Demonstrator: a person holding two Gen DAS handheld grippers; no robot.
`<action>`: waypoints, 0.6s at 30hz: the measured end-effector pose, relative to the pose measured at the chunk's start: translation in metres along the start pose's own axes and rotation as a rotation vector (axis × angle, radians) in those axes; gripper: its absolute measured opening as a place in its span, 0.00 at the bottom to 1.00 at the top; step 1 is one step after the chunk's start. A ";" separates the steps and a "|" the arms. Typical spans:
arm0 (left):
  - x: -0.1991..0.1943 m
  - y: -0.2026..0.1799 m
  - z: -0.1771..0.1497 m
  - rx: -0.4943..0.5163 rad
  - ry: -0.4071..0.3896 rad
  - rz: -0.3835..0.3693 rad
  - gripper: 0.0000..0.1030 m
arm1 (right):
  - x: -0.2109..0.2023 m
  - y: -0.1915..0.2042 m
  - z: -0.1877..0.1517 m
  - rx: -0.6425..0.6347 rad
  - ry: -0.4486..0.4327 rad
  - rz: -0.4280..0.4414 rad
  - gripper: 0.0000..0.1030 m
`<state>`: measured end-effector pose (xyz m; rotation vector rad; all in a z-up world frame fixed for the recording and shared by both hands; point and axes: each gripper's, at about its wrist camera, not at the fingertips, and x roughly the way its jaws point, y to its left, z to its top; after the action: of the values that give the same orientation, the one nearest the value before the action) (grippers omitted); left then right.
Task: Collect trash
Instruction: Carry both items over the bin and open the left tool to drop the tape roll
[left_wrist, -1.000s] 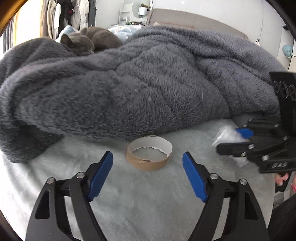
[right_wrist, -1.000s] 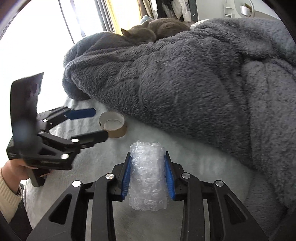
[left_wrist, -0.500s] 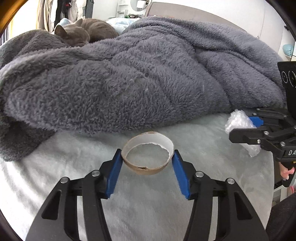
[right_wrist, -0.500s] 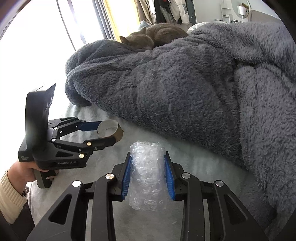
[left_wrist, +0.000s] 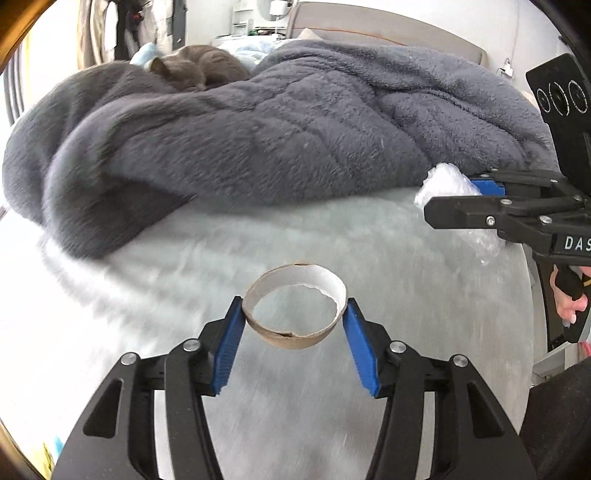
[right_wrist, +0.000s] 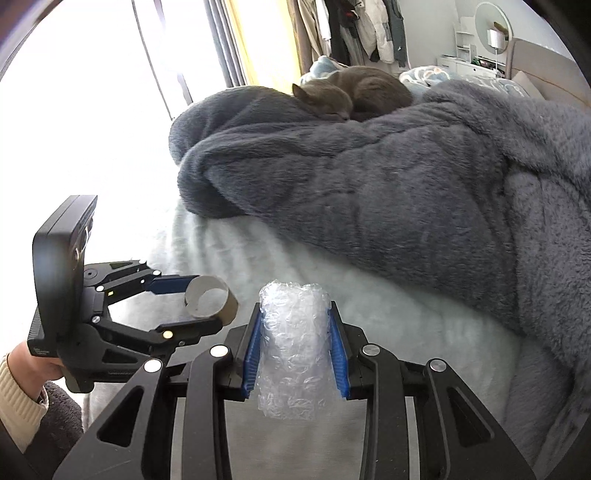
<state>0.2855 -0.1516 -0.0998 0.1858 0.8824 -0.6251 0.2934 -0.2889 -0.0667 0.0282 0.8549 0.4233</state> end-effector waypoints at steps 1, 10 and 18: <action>-0.004 0.002 -0.003 -0.007 0.003 0.003 0.55 | 0.001 0.007 0.000 -0.006 -0.001 -0.003 0.32; -0.045 0.019 -0.044 -0.076 0.019 0.059 0.55 | 0.008 0.062 -0.007 -0.028 -0.006 0.027 0.32; -0.088 0.037 -0.080 -0.164 -0.007 0.121 0.55 | 0.015 0.104 -0.013 -0.032 -0.011 0.068 0.32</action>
<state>0.2125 -0.0515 -0.0871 0.0887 0.9040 -0.4381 0.2556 -0.1899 -0.0662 0.0298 0.8374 0.5001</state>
